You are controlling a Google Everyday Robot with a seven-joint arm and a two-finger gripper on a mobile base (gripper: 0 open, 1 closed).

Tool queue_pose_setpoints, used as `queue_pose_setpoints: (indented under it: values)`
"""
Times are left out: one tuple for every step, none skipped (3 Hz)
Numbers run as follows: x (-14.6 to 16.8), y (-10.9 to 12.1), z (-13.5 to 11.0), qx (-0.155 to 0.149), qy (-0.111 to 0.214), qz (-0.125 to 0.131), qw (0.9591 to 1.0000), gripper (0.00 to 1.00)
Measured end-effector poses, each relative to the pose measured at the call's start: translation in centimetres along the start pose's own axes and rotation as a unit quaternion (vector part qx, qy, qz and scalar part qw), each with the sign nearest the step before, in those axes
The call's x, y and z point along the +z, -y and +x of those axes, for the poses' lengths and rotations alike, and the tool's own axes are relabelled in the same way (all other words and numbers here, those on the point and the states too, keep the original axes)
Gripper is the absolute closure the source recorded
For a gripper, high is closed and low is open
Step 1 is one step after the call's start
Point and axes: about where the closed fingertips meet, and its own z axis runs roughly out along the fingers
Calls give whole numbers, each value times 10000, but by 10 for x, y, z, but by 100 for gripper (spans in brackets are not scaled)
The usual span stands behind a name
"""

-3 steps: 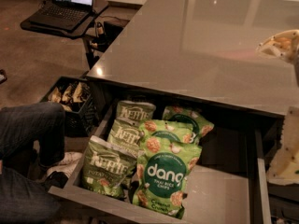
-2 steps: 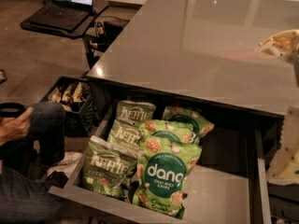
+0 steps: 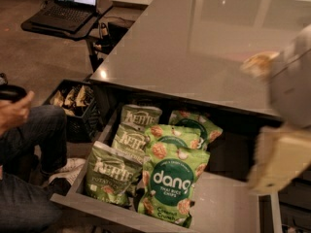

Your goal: Pick green jalapeno chip bag from top drawer and place on counter

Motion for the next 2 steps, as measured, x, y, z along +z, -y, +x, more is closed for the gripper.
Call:
queue_pose_setpoints:
  values:
    - [25,-7,-6,-78,-21,79,9999,0]
    - [24,-7,-6,-79,-21,83,9999,0]
